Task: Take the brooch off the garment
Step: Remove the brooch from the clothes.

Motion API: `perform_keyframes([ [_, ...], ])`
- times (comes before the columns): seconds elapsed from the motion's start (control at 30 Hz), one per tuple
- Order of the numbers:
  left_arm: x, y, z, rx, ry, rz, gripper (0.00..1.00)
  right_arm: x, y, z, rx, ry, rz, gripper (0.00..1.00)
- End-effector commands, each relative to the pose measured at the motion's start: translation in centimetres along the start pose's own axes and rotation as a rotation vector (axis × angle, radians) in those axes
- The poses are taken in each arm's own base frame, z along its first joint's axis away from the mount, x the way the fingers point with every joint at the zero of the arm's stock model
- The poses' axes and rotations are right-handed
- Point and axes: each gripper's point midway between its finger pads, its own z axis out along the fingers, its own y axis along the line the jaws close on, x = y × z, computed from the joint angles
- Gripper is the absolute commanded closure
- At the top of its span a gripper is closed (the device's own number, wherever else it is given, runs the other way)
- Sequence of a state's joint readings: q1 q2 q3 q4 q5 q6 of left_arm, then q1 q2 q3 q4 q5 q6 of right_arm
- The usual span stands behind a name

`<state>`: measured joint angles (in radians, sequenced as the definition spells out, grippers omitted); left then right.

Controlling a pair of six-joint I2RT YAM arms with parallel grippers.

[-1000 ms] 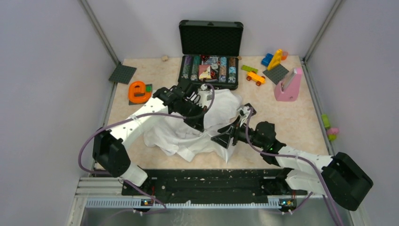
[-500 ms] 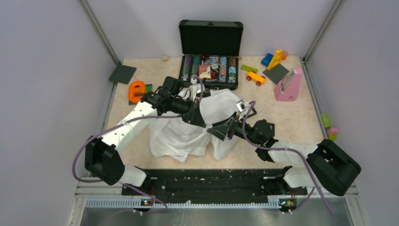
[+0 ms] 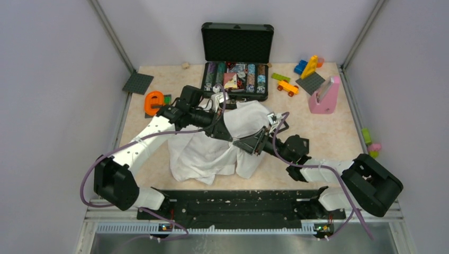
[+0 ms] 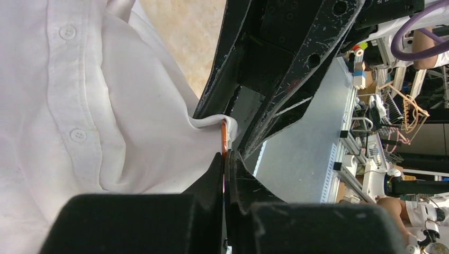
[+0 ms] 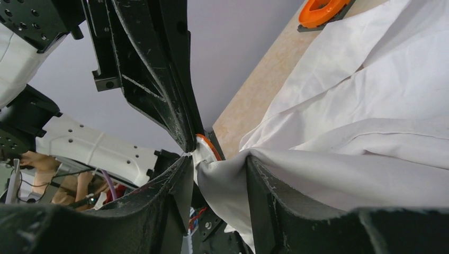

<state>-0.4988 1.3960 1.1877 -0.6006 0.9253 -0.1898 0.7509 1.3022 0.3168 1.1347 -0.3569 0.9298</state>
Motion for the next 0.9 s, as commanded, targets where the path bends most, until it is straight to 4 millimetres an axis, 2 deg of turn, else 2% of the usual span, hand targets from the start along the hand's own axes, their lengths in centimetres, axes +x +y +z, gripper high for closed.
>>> perform_keyframes([
  [0.0,-0.7,-1.3,-0.5,0.039,-0.04,0.051,1.0,-1.8,2.4,1.0,-0.061,-0.046,-0.033,0.58],
  [0.2,-0.7,-1.2,-0.7,0.026,-0.04,0.057,1.0,-2.0,2.3,1.2,-0.049,-0.05,-0.03,0.59],
  [0.3,-0.7,-1.3,-0.8,0.024,-0.038,0.058,1.0,-1.7,1.9,1.5,-0.029,-0.036,-0.031,0.67],
  [0.4,-0.8,-1.3,-0.9,0.015,-0.044,0.064,1.0,-1.2,1.6,1.6,-0.016,-0.018,-0.05,0.68],
  [0.5,-1.1,-1.4,-1.1,0.01,-0.051,0.066,1.0,-0.6,1.2,1.5,0.001,0.002,-0.084,0.69],
  [0.7,-1.6,-1.9,-1.1,0.046,-0.057,0.055,1.0,0.1,0.0,1.2,0.054,0.024,-0.178,0.76],
  [0.87,-1.6,-2.1,-0.9,0.072,-0.055,0.042,1.0,0.3,0.3,1.1,0.026,0.022,-0.253,0.8],
])
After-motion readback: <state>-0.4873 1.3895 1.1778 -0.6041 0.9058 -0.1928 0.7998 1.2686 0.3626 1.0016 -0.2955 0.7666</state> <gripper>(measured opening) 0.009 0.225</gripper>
